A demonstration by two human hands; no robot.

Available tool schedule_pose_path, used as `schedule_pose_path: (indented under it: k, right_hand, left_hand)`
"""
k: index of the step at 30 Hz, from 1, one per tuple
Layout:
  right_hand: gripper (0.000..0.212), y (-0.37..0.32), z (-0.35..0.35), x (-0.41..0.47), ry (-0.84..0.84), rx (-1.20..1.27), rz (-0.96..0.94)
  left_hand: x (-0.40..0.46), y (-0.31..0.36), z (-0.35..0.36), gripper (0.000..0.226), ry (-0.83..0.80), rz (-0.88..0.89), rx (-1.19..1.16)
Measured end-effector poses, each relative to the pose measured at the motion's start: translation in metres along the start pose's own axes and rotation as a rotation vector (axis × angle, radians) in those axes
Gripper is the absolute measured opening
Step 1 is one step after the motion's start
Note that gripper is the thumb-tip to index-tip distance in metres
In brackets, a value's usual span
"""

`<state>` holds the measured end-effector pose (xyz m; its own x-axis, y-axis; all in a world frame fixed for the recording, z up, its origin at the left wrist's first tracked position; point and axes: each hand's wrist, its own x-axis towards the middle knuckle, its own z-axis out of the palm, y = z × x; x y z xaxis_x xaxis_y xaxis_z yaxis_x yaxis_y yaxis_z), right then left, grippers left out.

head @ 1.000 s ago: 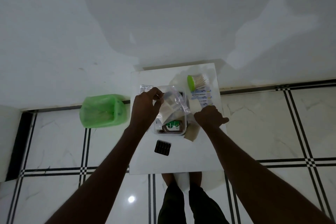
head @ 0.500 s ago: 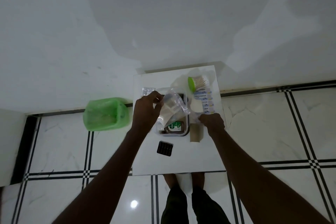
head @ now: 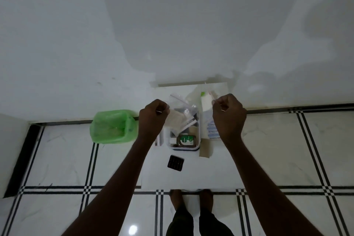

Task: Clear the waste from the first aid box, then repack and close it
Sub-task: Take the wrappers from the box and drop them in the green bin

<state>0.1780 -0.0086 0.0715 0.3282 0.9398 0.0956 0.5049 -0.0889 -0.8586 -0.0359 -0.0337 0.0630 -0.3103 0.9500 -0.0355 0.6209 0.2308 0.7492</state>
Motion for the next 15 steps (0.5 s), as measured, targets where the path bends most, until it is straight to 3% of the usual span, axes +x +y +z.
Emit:
schedule_pose_path:
  k: [7, 15]
  right_hand:
    - [0.008, -0.087, 0.046, -0.015, -0.170, 0.161, -0.023]
    - [0.008, -0.133, 0.199, -0.080, -0.465, 0.080, 0.049]
  left_hand:
    - [0.000, -0.018, -0.080, 0.008, 0.147, -0.327, -0.429]
    - [0.000, -0.129, -0.168, 0.011, 0.334, -0.623, -0.565]
